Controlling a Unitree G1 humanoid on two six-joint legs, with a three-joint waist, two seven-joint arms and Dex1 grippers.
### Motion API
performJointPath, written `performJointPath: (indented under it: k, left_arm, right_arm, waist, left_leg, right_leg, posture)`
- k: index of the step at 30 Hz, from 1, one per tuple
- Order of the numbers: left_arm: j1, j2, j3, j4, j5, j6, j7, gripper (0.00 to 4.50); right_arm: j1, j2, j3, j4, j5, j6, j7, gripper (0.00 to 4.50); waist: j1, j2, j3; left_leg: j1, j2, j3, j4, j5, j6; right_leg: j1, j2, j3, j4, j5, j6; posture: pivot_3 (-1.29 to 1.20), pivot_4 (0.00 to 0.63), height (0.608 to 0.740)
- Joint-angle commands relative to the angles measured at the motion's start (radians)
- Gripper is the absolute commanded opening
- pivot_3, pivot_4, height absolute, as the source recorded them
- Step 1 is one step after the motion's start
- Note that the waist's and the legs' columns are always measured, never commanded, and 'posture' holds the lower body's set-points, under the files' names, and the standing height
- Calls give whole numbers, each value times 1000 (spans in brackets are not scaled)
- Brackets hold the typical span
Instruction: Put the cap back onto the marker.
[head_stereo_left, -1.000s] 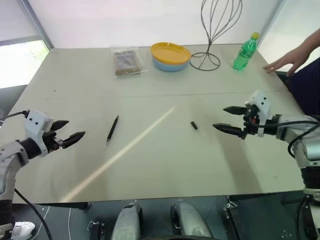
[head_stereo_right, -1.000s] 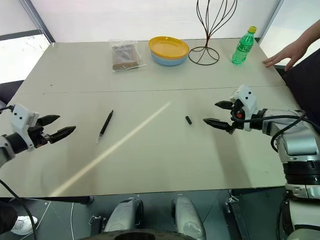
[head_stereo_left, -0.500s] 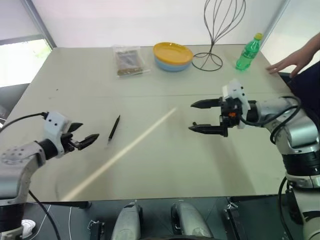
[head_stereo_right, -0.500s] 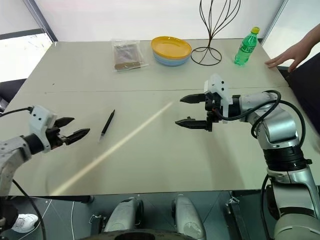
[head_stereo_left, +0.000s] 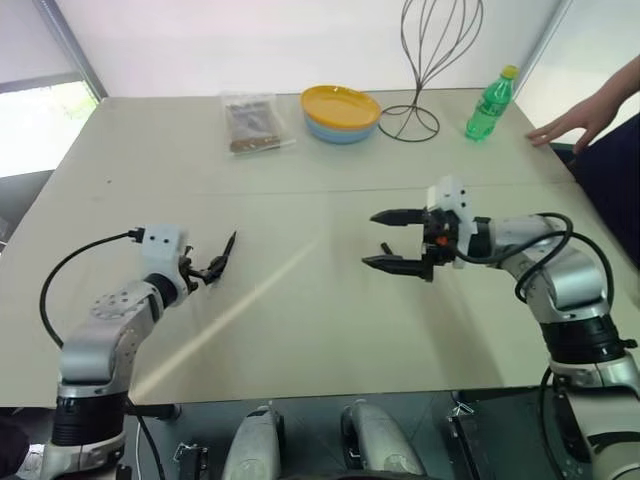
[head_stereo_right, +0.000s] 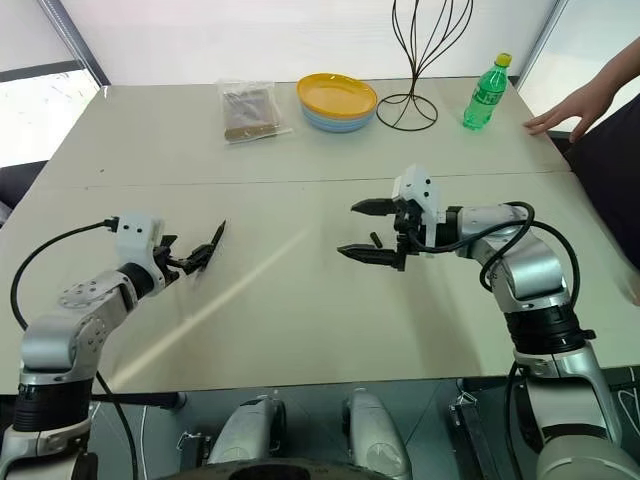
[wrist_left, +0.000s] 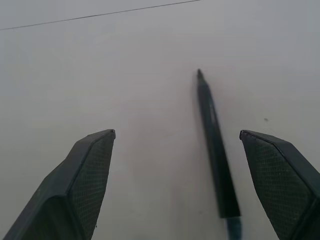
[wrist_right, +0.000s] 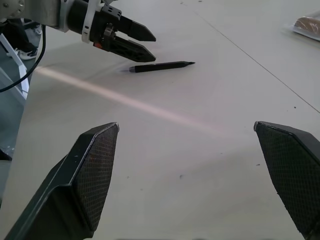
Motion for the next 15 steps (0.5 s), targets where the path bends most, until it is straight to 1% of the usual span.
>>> performJointPath:
  k: [1,5,9,15]
  left_arm:
    - [-32,-19,-24,19,24,-3,24,4158]
    - [-59,-43,-41,71,37,-25,26,4158]
    - [-52,-60,-30,58,26,-17,21,4158]
    - [-83,-74,-74,126,62,-33,21,4158]
  right_arm:
    - [-9,9,-14,-38,9,-21,-5,4500]
    - [-10,16,-17,-45,8,-20,-14,4500]
    - [6,11,-26,-53,11,-19,-17,4500]
    - [10,23,-22,-55,9,-20,-36,4500]
  waist:
    - [1,0,0]
    - [2,0,0]
    - [2,0,0]
    - [3,0,0]
  left_leg:
    - [0,0,0,0,0,0]
    - [0,-1,0,1,0,0]
    - [0,-1,0,1,0,0]
    - [0,-1,0,1,0,0]
  right_leg:
    - [0,0,0,0,0,0]
    - [0,0,0,0,0,0]
    - [1,0,0,0,0,0]
    - [1,0,0,0,0,0]
  posture:
    - [0,150,740]
    - [0,150,740]
    - [0,150,740]
    - [0,150,740]
